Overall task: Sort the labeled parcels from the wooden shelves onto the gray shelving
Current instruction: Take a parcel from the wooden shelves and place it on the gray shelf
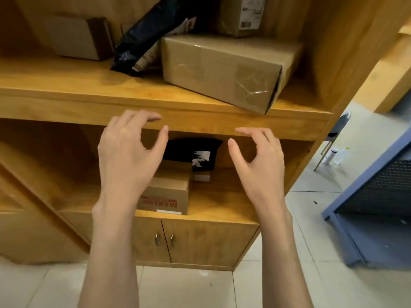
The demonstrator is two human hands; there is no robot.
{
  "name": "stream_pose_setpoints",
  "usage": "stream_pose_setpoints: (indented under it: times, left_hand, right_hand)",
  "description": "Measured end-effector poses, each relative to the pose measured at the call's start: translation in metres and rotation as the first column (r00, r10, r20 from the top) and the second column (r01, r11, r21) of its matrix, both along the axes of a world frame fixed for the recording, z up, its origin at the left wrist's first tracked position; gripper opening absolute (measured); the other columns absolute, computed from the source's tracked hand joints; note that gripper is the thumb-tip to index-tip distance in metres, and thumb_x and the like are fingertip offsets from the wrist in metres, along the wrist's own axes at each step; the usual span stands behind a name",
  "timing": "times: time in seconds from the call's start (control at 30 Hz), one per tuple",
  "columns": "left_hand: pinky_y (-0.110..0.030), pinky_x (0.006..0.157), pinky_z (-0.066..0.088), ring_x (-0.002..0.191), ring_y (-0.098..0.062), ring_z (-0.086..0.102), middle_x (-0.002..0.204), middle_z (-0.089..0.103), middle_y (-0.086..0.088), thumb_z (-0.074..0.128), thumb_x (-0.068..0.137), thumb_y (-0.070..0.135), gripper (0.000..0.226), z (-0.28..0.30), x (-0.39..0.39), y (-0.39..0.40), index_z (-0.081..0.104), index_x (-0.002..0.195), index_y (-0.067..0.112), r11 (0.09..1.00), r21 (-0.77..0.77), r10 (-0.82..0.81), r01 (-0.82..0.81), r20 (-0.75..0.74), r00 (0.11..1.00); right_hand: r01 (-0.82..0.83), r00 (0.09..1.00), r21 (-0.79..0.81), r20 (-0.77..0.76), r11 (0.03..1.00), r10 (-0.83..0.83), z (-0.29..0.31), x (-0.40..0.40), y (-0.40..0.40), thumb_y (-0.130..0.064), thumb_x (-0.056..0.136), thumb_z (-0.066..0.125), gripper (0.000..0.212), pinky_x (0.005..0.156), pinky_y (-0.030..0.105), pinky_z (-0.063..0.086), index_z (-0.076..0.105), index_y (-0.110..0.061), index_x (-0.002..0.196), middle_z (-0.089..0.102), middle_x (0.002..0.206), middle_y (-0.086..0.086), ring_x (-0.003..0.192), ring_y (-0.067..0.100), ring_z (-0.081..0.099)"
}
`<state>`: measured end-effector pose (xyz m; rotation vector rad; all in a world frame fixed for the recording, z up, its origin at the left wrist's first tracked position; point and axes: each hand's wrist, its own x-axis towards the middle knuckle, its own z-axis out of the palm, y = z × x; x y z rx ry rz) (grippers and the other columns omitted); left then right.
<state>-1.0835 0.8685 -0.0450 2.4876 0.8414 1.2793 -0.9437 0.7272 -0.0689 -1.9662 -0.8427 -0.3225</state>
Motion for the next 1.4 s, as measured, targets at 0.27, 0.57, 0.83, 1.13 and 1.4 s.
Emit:
stream_pose_setpoints:
  times: [0.27,0.57,0.83,1.13,1.4]
  left_hand:
    - [-0.038,0.101,0.043,0.118,-0.011,0.047,0.128,0.048,0.006,0.057,0.092,0.043,0.043,0.028,0.060,0.032,0.050,0.131,0.026,0.954,-0.232,-0.134,0.188,0.229,0.964]
    - [-0.034,0.112,0.029,0.137,-0.016,0.032,0.153,0.030,0.000,0.055,0.085,0.062,0.084,0.052,0.129,0.092,0.023,0.151,0.020,0.700,-0.627,-0.086,0.342,0.401,0.912]
    - [-0.026,0.104,0.022,0.140,-0.014,0.025,0.157,0.022,0.004,0.058,0.083,0.061,0.093,0.060,0.147,0.110,0.010,0.154,0.024,0.579,-0.670,-0.156,0.465,0.469,0.870]
    - [-0.031,0.110,0.027,0.137,-0.015,0.030,0.153,0.029,0.003,0.055,0.082,0.064,0.092,0.060,0.137,0.121,0.015,0.153,0.022,0.498,-0.671,-0.257,0.550,0.491,0.832]
    - [-0.019,0.080,0.033,0.103,-0.003,0.041,0.117,0.039,0.014,0.054,0.084,0.061,0.072,0.063,0.109,0.102,0.031,0.142,0.025,0.434,-0.669,-0.324,0.604,0.510,0.797]
  right_hand:
    - [0.218,0.941,0.499,-0.336,0.839,-0.045,0.040,0.023,0.016,-0.056,0.080,0.066,0.062,0.094,0.015,0.043,0.037,-0.041,0.133,0.041,0.131,-0.017,0.118,-0.002,0.043]
    - [0.304,0.822,0.380,-0.567,0.874,-0.039,0.078,0.065,0.045,-0.066,0.087,0.044,0.072,0.096,0.032,0.028,0.019,-0.041,0.149,0.018,0.155,-0.008,0.139,0.016,0.026]
    - [0.375,0.808,0.350,-0.577,0.858,-0.118,0.087,0.062,0.065,-0.061,0.090,0.044,0.062,0.097,0.030,0.034,0.036,-0.034,0.145,0.041,0.146,-0.009,0.130,0.010,0.038]
    - [0.534,0.798,0.426,-0.539,0.730,-0.270,0.103,0.016,0.076,-0.071,0.071,0.048,0.079,0.106,0.041,0.041,0.044,-0.035,0.141,0.051,0.138,-0.011,0.126,0.010,0.049]
    - [0.554,0.814,0.485,-0.486,0.677,-0.318,0.111,-0.023,0.062,-0.077,0.060,0.049,0.086,0.106,0.043,0.041,0.049,-0.037,0.137,0.053,0.137,-0.009,0.125,0.010,0.050]
